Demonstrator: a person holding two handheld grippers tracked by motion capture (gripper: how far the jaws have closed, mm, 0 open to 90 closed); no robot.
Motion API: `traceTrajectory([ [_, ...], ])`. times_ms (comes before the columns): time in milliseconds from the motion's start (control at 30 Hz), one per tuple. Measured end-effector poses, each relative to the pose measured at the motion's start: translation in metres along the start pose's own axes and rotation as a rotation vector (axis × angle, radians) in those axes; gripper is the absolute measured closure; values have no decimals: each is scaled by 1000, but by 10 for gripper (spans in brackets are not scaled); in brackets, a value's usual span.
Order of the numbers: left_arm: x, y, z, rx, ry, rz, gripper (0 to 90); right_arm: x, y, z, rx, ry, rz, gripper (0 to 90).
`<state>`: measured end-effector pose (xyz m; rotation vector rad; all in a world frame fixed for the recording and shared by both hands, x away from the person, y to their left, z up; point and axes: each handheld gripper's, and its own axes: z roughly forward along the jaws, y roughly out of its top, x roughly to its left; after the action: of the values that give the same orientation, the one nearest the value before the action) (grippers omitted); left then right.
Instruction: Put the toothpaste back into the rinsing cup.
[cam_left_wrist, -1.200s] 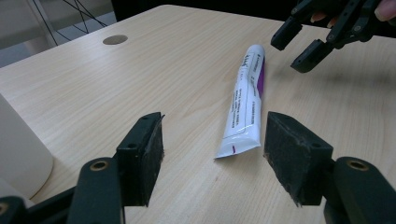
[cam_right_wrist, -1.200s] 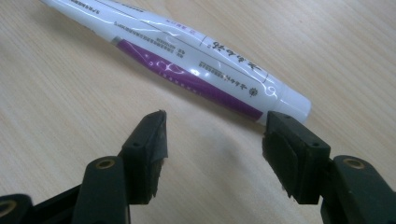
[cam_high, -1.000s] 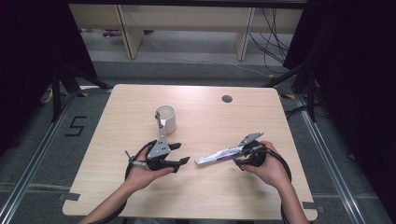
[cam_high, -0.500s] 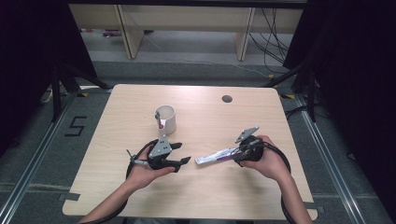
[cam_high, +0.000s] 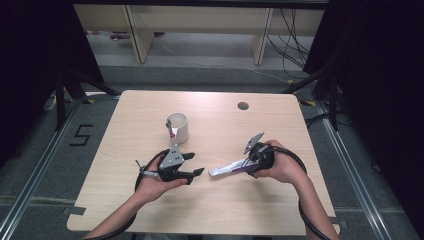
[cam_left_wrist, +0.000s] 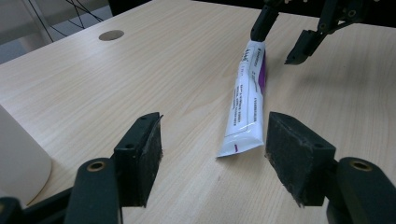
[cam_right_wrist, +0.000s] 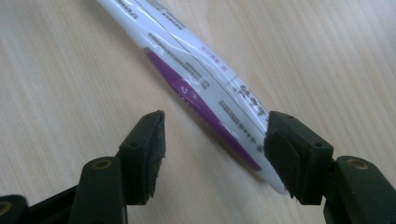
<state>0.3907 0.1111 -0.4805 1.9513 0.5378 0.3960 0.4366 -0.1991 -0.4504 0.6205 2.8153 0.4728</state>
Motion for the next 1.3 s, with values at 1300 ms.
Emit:
traceTrajectory([
  [1300, 8, -9, -23, 11, 39, -5, 355, -8, 58, 41, 310, 125, -467, 400],
])
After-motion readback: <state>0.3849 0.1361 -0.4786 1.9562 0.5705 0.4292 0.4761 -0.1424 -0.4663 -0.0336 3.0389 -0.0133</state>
